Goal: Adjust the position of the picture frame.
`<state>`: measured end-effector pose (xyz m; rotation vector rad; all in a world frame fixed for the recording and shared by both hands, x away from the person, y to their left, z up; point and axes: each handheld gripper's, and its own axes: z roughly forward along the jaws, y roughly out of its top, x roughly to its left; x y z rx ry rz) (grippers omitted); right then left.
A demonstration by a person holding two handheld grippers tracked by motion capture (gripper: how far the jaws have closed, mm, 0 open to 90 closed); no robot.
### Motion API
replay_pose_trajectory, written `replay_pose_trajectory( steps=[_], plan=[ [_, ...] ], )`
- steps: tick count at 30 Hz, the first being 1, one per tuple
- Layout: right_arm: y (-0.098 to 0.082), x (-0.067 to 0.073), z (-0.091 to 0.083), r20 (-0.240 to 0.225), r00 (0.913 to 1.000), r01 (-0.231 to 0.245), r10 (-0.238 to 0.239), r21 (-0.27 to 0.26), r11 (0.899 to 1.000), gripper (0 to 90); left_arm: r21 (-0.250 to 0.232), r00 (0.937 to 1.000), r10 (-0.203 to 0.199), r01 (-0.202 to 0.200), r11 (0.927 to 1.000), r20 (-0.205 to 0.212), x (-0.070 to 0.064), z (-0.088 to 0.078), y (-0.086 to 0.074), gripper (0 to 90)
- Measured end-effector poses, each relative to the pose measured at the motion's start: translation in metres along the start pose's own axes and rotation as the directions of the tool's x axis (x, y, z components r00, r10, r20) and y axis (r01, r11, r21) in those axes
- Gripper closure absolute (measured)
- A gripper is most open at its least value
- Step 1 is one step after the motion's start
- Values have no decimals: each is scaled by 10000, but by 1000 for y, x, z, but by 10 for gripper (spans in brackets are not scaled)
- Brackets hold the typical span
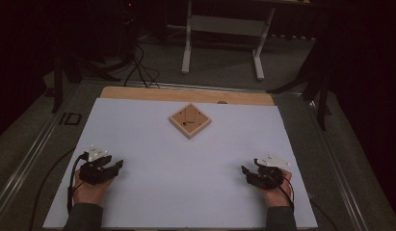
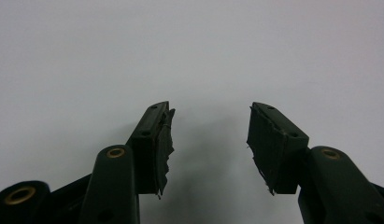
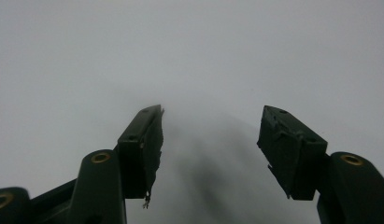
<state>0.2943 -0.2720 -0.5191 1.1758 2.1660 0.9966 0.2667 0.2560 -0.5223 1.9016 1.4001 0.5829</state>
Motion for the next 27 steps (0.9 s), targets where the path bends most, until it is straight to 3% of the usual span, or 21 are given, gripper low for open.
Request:
replay_pose_trajectory(
  steps=[5,14,22,27],
  plan=[
    [2,1,-4,39,10000,-64,65,-205,9998,403,-523,9994,313,-306,9982,111,-3,-10,-2,539],
    [6,7,-5,137,9997,227,-222,-403,9989,461,-1199,9990,190,-140,9927,413,-1,-24,-2,549],
    [6,9,-7,203,9994,300,-291,-459,9985,496,-1490,9983,323,-247,9885,484,-2,-30,-3,539],
    [7,10,-8,164,9996,247,-239,-531,9983,491,-1503,9989,197,-132,9886,419,-2,-33,-6,539]
  ],
)
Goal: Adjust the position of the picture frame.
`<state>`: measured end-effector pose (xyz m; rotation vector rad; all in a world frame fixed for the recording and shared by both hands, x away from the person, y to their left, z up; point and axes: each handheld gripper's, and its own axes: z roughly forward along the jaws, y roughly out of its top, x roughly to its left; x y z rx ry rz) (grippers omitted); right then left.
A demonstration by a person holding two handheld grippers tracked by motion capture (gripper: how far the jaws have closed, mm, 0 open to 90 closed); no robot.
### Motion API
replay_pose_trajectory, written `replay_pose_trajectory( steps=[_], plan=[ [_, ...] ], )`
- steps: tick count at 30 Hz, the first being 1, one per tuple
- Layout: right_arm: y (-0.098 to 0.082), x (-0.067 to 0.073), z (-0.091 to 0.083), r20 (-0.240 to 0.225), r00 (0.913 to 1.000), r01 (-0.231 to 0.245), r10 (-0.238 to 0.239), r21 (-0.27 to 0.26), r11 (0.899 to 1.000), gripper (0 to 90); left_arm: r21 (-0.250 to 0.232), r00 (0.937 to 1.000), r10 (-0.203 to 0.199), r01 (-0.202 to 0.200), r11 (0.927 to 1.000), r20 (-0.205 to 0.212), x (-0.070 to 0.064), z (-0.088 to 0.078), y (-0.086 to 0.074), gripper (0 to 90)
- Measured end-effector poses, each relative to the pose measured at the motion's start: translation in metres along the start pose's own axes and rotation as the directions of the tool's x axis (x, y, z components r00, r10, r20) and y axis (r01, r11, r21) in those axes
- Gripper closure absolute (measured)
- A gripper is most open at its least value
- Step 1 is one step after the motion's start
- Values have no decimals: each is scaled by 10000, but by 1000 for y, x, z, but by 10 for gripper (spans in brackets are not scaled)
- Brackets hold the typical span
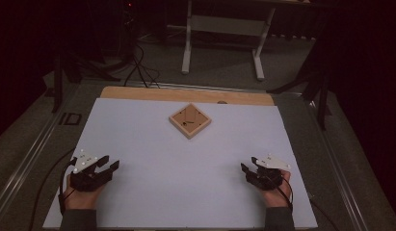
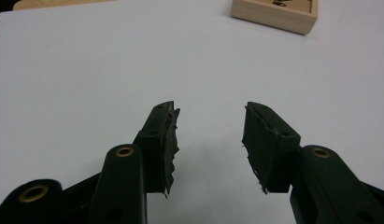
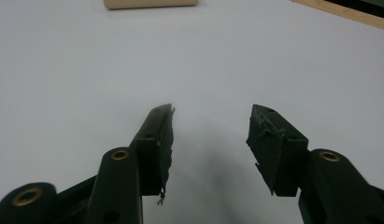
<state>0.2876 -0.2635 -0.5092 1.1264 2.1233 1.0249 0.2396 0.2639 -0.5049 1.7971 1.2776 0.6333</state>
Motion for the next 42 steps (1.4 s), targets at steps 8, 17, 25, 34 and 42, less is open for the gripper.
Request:
replay_pose_trajectory(
  steps=[8,17,25,34,42],
  plan=[
    [2,3,0,-173,9998,-130,128,-118,9998,466,123,9993,-354,355,9993,-100,11,7,-2,529],
    [4,6,0,-197,9996,-199,194,-229,9995,464,42,9989,-467,468,9989,-95,16,7,-2,523],
    [6,9,0,-295,9992,-273,264,-311,9991,478,-7,9985,-538,537,9986,-119,19,7,-2,520],
    [13,15,-2,-460,9981,-436,404,-706,9966,512,-15,9988,-481,481,9988,-47,17,6,-2,527],
    [26,21,0,-650,9976,-314,254,-929,9952,521,-1,9987,-502,502,9987,-24,17,6,-2,531]
  ],
)
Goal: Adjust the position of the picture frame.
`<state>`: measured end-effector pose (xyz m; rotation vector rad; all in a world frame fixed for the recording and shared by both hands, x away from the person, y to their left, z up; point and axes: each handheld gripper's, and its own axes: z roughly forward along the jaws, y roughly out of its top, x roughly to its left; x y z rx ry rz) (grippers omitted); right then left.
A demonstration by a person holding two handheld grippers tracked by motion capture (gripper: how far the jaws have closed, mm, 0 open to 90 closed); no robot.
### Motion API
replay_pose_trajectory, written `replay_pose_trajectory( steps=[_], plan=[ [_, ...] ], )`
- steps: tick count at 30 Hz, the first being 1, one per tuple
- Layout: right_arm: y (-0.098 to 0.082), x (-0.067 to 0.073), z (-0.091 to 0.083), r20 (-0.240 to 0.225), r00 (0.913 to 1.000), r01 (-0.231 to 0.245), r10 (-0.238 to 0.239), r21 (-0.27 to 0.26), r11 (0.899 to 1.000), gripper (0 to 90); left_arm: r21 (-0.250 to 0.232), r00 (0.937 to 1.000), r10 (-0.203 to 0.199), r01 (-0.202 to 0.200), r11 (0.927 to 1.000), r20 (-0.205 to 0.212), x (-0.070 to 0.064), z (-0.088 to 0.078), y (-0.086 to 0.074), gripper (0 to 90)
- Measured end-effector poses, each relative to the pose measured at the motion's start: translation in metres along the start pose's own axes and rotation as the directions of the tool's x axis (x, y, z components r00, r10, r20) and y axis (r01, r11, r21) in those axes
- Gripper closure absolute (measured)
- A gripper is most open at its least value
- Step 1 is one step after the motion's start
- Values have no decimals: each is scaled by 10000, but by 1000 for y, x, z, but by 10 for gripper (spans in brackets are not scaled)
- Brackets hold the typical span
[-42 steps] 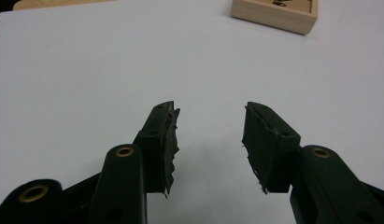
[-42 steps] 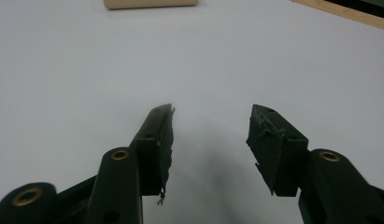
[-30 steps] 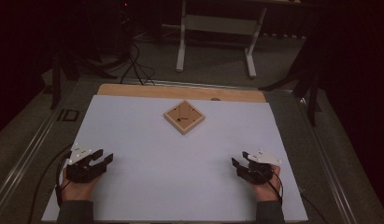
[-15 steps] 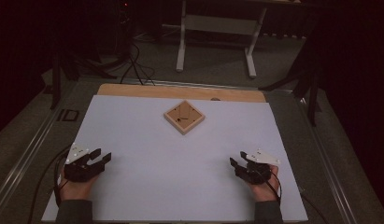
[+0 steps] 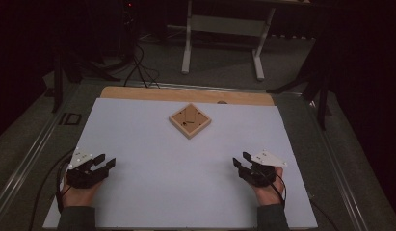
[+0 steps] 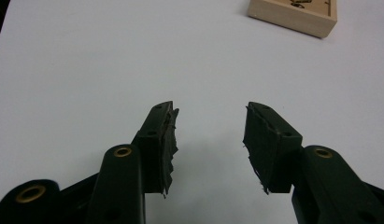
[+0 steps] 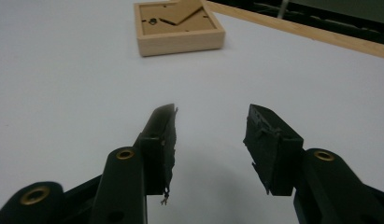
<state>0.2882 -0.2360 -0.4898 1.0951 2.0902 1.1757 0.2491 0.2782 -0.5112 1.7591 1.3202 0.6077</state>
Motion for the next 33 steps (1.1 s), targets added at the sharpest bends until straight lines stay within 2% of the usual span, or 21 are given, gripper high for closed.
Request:
replay_pose_trajectory(
  steps=[4,11,22,33],
  plan=[
    [6,5,4,-121,9997,216,-216,-20,9998,526,-10,10000,1,-1,10000,-27,0,0,0,531],
    [20,10,12,-316,9989,332,-337,-166,9993,553,40,10000,3,-3,10000,-4,0,1,0,531],
    [39,19,28,-598,9928,1022,-1037,-279,9944,679,38,10000,60,-60,10000,-17,0,1,1,539],
    [51,25,46,-554,9901,1283,-1292,-185,9916,806,12,9999,151,-151,9999,-44,0,1,2,539]
  ],
)
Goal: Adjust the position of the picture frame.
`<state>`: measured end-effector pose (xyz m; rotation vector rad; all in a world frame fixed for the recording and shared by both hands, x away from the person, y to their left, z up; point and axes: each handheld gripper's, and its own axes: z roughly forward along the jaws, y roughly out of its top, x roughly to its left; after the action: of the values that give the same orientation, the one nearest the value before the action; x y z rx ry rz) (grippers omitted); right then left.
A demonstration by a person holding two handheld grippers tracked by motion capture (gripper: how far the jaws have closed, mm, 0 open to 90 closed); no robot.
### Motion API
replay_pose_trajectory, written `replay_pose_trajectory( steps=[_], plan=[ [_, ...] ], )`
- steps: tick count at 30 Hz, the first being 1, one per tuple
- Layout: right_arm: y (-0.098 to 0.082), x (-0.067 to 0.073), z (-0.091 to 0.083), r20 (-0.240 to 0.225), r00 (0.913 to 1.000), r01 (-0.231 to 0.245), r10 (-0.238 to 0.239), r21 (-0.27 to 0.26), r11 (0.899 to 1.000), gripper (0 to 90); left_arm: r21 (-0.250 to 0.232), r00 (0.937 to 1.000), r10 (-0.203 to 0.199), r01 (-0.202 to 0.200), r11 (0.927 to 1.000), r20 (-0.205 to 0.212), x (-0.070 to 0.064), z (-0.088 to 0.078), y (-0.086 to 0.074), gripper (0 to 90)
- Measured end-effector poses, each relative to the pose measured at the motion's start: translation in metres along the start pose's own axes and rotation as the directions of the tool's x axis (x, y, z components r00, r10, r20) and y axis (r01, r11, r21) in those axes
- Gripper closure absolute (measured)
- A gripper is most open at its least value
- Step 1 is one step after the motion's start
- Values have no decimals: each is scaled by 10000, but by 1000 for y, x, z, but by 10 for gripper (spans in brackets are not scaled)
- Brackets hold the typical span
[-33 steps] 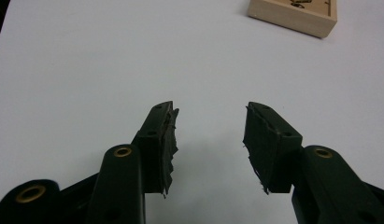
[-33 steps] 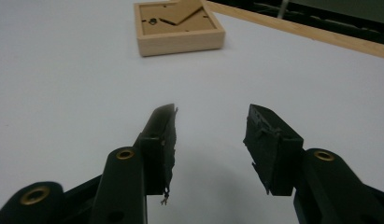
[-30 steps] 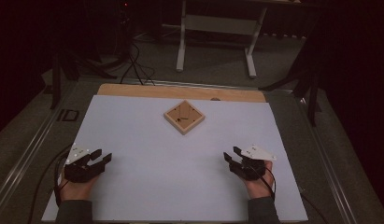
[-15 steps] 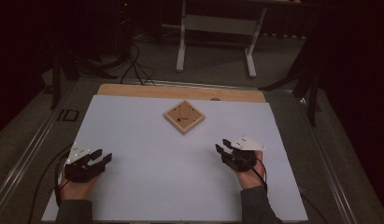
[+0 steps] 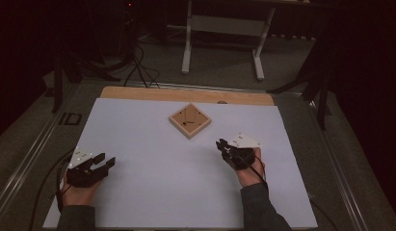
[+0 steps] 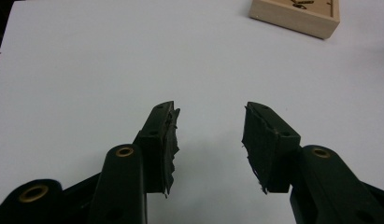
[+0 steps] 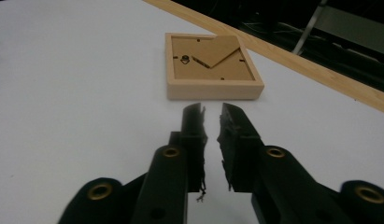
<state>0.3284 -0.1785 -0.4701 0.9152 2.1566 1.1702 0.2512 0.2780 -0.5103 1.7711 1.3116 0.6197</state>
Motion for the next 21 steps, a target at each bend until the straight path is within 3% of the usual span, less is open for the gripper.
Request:
replay_pose_trajectory(
  steps=[6,21],
  plan=[
    [9,0,14,-19,9999,103,-103,89,9999,884,-38,10000,-14,14,10000,-69,0,-1,0,537],
    [23,4,40,-164,9997,169,-166,150,9997,892,-80,9999,-111,110,9999,-101,1,-2,1,532]
  ],
)
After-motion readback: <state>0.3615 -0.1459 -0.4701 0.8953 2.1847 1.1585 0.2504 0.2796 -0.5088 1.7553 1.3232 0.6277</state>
